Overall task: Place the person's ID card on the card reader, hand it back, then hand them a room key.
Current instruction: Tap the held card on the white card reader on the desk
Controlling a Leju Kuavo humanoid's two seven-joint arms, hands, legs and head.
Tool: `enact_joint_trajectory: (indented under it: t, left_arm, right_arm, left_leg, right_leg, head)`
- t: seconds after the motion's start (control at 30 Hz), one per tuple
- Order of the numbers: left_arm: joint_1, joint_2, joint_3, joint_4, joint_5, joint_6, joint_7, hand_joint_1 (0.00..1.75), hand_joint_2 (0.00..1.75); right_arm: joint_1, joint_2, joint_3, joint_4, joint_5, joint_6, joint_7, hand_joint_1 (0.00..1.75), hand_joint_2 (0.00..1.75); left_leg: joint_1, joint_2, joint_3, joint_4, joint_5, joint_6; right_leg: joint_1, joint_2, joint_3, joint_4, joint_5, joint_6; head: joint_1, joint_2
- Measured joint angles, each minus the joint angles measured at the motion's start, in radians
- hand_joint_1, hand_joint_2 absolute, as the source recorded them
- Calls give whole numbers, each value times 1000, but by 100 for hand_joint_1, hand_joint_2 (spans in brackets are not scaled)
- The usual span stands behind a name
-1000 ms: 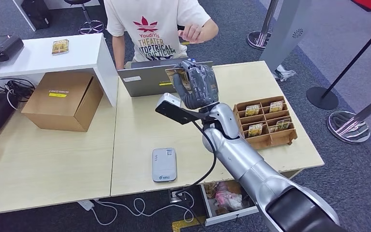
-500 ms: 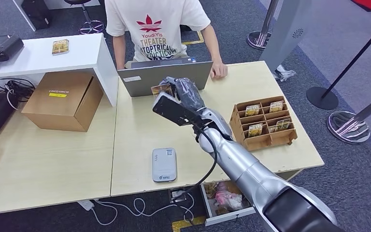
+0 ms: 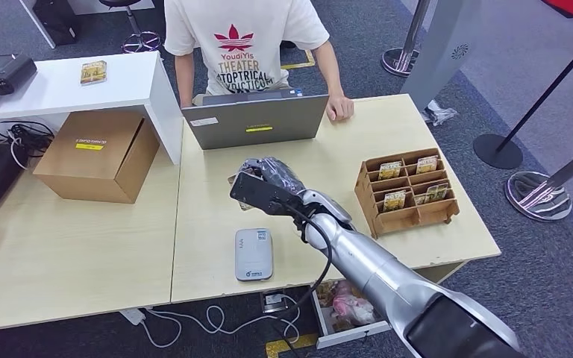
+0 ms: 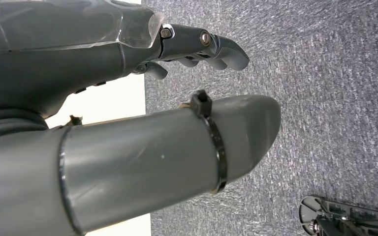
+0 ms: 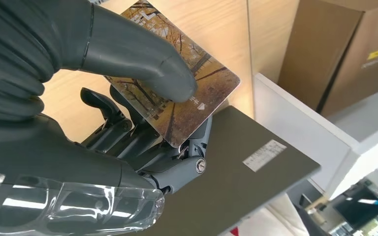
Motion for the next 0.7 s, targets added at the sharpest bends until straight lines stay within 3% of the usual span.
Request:
enact_joint_trajectory:
  t: [0.7]
  left_arm:
    - [-4,0,-8,0,-62,-54,-42,0,0]
  right_arm:
    - [145,-122,21,69,-37,5,47,175,175]
  left_leg:
    - [0,0,0,0,0,0]
  right_leg:
    - [0,0,0,0,0,0]
  head:
    - [0,0]
